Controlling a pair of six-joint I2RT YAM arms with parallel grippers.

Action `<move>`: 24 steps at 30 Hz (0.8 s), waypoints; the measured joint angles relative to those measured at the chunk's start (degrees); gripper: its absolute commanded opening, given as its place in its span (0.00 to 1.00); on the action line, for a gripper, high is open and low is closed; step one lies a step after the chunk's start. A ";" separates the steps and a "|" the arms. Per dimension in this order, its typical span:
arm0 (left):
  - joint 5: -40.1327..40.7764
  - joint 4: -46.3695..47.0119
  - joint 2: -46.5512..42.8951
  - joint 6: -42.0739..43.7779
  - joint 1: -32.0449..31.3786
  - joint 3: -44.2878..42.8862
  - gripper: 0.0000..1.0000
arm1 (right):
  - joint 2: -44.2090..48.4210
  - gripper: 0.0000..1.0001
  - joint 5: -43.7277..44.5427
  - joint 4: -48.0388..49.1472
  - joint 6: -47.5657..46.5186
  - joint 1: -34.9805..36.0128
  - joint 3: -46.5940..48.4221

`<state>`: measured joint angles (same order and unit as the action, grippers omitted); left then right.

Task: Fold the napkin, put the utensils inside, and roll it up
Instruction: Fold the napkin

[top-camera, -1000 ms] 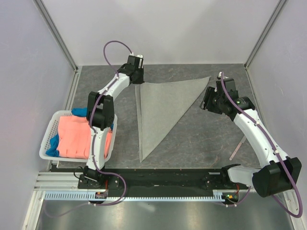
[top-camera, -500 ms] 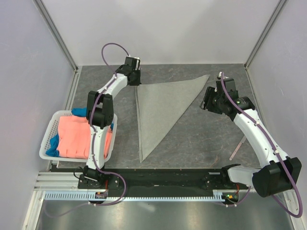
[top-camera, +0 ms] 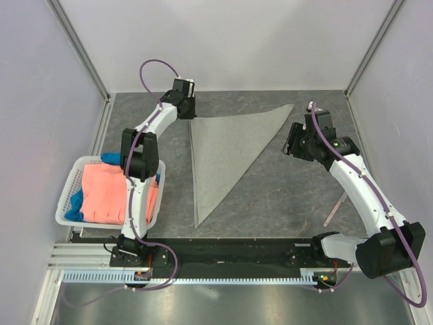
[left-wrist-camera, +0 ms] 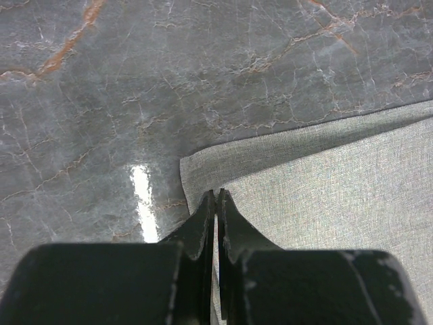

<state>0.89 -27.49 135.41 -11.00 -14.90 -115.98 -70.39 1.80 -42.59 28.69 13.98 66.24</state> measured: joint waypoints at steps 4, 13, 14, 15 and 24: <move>0.00 -0.11 0.00 0.00 0.35 0.00 0.02 | -0.22 0.59 0.00 0.00 0.02 0.00 0.00; -1.16 -0.22 0.00 0.00 1.01 -0.68 0.02 | -0.72 0.59 0.00 0.00 0.02 0.00 0.00; -1.20 -0.24 0.00 0.00 1.05 -0.68 0.02 | -0.72 0.59 0.00 0.00 0.02 0.00 -0.02; -1.25 -0.22 0.09 0.00 1.07 -0.68 0.02 | -0.72 0.59 0.00 0.00 0.02 0.00 -0.07; -1.46 -0.26 1.14 0.00 1.55 -1.22 0.02 | -0.72 0.59 0.00 -0.22 0.02 0.00 -0.22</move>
<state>-0.58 -27.75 136.55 -11.00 -13.34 -117.21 -71.11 1.80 -42.81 28.71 13.98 66.02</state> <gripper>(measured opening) 0.033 0.590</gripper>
